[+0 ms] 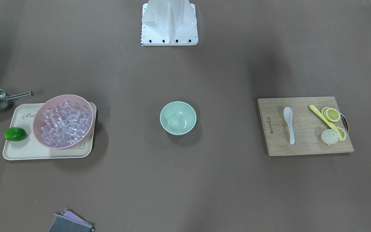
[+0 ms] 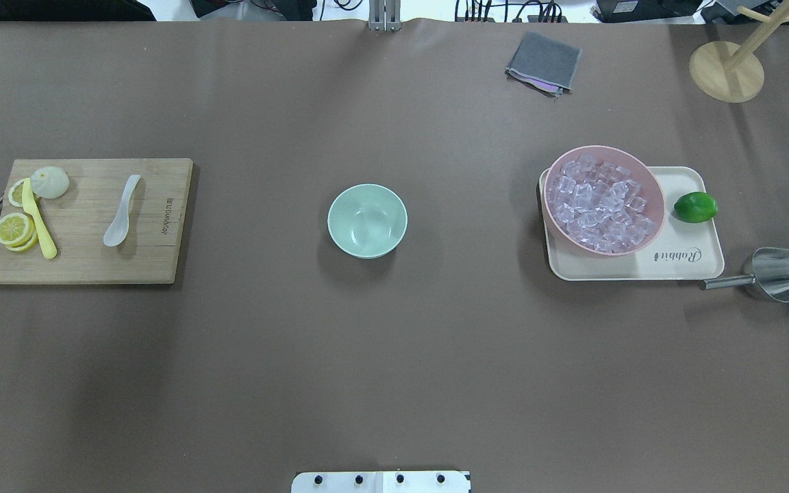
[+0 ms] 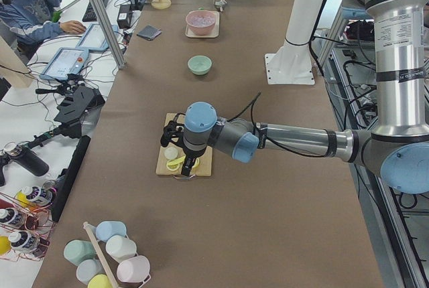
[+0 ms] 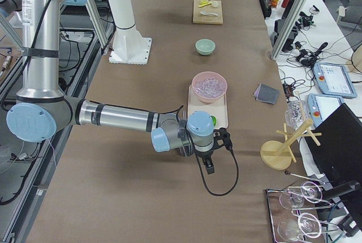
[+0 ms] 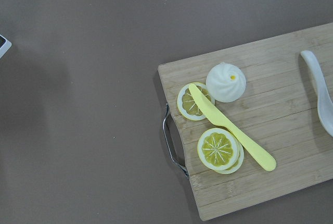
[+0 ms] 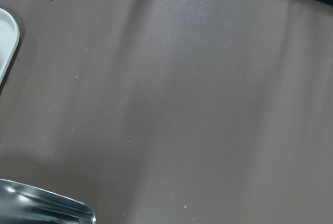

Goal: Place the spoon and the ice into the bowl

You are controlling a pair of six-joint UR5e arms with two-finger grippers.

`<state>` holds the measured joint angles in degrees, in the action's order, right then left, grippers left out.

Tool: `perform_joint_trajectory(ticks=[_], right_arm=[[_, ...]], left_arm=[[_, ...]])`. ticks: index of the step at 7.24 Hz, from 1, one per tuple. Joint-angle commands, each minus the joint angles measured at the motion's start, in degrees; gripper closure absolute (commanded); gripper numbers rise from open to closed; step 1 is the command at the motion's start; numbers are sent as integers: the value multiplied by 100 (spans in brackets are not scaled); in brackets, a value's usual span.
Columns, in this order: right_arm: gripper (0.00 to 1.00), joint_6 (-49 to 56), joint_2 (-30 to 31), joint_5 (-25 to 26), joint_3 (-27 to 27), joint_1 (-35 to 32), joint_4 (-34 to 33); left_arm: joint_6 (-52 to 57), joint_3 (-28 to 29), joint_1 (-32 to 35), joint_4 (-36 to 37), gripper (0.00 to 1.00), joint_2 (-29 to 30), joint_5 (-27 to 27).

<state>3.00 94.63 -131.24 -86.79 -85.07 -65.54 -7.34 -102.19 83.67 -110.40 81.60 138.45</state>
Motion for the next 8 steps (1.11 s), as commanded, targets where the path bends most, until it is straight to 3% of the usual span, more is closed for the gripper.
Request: perform_joint_trajectory(ticks=[1,5,8], right_arm=[[0,-1,-6,2,-4,0,50],[0,-1,2,11,56,0,372],[0,-1,-32,11,101,8,700]], left_arm=[[30,-11,-35,-16,2,5,-63],[22,-204,-62,-139,2,-100,6],[-13,49,-62,-227,2,-84,94]])
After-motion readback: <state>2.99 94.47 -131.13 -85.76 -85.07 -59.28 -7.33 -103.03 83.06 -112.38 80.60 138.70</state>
